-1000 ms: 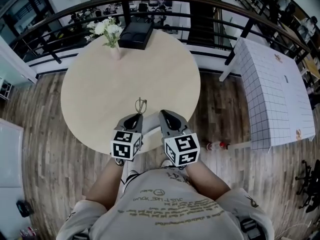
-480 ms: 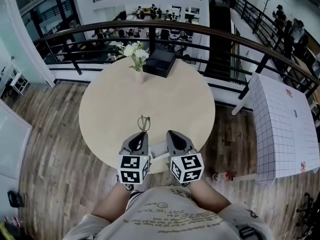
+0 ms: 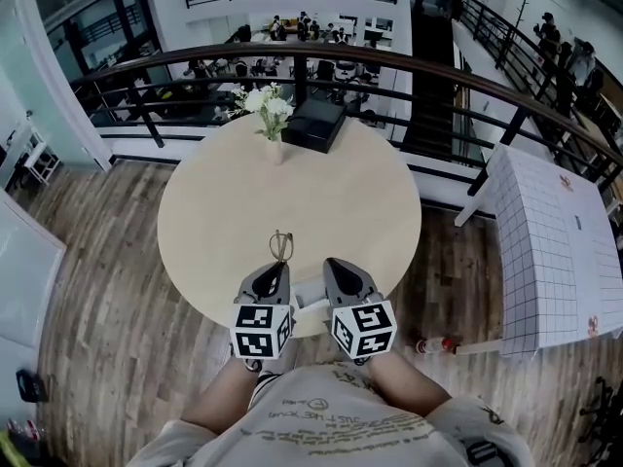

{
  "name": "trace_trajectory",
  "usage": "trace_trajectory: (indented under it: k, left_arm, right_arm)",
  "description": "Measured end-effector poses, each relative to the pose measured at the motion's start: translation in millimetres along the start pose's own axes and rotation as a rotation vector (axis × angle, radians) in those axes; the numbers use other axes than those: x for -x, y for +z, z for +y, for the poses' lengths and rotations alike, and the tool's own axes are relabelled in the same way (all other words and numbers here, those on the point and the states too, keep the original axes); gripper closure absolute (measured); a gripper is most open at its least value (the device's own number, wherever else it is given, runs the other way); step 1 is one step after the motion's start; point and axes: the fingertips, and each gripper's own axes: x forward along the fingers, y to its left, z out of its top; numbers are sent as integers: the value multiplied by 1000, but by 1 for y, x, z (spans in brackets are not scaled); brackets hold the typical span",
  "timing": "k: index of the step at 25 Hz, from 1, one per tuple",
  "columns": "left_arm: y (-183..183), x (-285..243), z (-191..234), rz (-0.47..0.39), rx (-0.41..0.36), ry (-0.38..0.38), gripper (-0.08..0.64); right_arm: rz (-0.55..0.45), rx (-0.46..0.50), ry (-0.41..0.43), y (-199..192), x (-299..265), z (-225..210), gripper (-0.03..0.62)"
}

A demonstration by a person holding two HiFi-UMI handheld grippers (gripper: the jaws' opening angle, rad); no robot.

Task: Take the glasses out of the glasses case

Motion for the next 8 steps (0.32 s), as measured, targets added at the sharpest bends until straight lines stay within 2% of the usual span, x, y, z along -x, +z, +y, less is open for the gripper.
trace_trajectory:
  k: [8]
  left_arm:
    - [-7, -3, -10, 20, 4, -10, 535]
  right_arm:
    - [1, -9, -5, -4, 5, -8, 578]
